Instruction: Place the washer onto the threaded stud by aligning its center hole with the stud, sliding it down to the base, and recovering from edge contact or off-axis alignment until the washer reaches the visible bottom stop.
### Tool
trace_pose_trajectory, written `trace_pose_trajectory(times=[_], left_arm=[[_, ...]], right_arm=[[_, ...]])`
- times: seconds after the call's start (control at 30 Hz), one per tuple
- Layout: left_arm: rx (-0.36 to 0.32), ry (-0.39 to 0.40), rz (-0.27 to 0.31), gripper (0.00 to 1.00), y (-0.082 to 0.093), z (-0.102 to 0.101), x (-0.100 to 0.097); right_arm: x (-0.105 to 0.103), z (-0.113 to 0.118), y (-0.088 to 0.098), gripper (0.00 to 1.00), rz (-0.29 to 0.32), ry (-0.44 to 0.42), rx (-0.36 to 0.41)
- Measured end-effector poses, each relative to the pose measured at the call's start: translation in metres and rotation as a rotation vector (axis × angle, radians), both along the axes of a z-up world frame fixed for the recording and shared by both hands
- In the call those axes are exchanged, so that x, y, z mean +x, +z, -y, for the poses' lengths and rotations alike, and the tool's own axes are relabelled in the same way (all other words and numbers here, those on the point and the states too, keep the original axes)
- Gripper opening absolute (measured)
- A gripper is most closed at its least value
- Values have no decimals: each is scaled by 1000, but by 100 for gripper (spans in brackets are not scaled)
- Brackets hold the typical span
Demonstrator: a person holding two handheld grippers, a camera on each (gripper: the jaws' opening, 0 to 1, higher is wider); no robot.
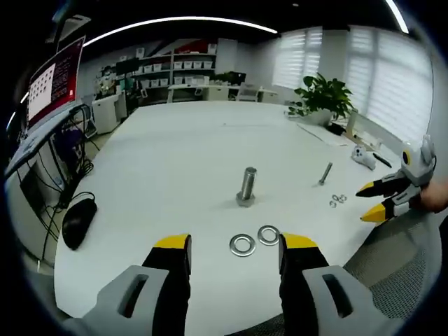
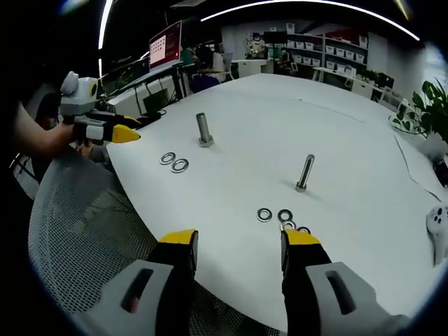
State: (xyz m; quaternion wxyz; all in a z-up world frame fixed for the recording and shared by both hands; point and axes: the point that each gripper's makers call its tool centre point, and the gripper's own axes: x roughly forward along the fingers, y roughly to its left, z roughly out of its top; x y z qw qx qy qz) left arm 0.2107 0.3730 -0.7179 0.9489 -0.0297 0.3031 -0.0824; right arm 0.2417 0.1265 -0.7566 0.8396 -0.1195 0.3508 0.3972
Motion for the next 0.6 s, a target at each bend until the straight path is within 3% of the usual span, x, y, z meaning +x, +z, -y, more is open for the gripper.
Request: trace_pose_trajectory(times=[0.3,0.6], left_arm=[[6,-17,-47,48,-11,3,-1],[9,-14,-57,48,-14,1,-2]], right_arm=[[-1,-3,2,50,13,19,1],[-2,-3,0,49,0,15,-4]])
